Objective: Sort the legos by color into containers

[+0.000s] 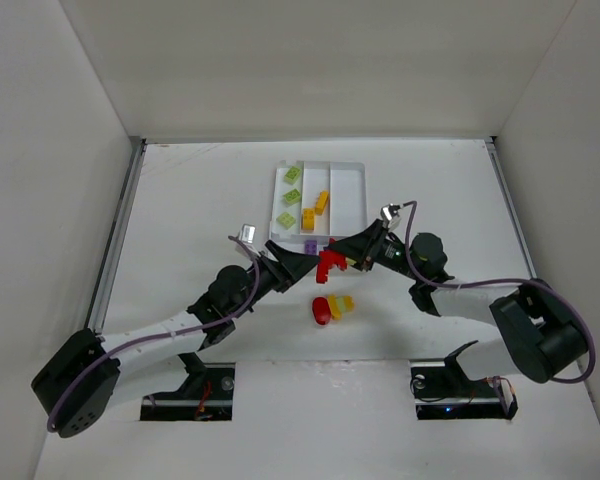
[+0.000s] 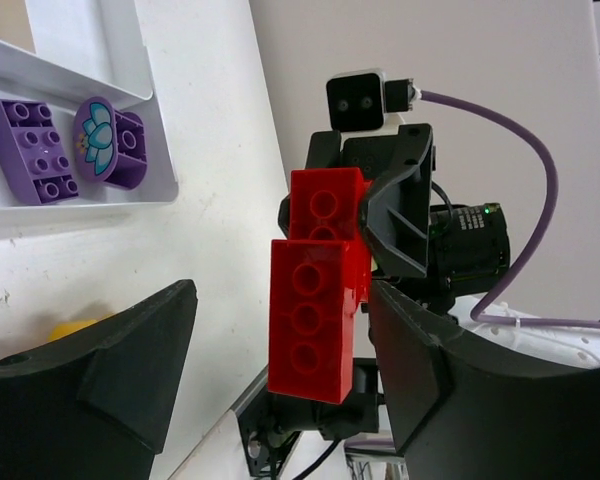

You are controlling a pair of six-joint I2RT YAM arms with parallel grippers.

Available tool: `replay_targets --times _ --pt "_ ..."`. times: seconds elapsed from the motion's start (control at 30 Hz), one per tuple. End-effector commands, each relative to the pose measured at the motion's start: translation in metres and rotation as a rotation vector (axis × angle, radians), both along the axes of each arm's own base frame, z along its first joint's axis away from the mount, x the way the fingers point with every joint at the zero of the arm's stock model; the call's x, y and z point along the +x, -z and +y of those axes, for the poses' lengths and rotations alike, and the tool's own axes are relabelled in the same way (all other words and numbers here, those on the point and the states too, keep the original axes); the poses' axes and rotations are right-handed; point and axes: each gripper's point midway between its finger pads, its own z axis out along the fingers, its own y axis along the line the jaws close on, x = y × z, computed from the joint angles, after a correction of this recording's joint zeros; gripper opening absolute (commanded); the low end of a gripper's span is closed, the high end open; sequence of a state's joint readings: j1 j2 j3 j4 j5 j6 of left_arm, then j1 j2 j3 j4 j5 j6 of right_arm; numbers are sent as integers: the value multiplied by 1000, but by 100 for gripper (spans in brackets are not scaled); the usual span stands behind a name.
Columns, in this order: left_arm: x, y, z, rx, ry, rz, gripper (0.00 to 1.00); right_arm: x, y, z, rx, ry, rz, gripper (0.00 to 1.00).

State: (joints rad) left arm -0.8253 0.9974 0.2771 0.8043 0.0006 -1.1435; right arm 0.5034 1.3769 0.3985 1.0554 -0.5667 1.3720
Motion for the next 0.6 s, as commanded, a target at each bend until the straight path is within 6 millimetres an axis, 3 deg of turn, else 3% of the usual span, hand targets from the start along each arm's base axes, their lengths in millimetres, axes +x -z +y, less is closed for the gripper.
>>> replay_targets --times 0.0,0.27,0.57 --pt "-2 -34 -10 -64 41 -104 67 2 -25 3 56 -20 -53 33" --pt "-7 -45 -19 -108 82 -146 53 2 -31 8 113 -44 -21 33" --pt "-8 -53 -20 -125 84 -159 30 2 -24 10 134 -58 7 33"
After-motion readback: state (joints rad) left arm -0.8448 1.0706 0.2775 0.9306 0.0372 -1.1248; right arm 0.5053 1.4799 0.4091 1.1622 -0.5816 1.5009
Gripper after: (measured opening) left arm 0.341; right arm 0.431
